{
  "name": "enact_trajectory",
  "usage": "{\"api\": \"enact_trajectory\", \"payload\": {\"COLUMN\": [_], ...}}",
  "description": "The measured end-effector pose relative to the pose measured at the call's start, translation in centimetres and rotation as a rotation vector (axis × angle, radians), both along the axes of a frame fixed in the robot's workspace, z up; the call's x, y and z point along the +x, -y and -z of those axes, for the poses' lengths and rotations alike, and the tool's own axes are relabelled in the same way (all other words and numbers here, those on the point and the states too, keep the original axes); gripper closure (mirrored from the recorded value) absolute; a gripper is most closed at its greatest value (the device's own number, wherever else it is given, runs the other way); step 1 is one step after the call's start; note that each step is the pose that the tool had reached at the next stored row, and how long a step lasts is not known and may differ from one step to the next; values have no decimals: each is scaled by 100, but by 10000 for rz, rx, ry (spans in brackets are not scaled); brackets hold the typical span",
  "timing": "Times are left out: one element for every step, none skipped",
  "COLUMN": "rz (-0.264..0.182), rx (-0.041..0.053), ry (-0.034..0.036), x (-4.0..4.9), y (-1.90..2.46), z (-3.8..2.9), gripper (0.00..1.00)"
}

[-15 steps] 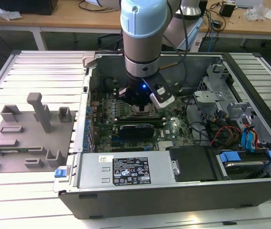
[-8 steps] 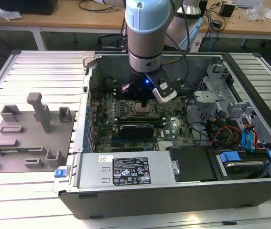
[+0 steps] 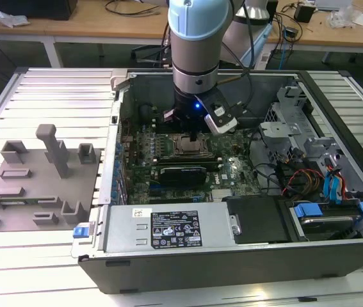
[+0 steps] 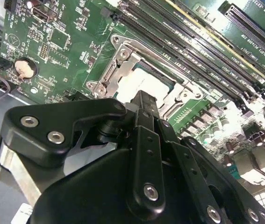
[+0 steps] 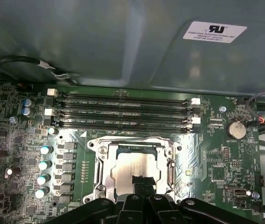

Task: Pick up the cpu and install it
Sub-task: 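Install the second cpu locking lever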

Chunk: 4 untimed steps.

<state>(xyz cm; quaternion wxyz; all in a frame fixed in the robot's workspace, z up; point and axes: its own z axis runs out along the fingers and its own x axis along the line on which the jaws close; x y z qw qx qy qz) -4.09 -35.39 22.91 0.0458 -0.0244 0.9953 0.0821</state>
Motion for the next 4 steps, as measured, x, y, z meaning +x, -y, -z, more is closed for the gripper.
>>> {"api": "enact_trajectory", "payload": {"rz": [0,0,0,-1], "rx": [0,1,0,0], "ry": [-1,0,0,0], "x": [0,0,0,0], "y": [0,0,0,0], "z": [0,0,0,0], "gripper": [89,89,89,89]}}
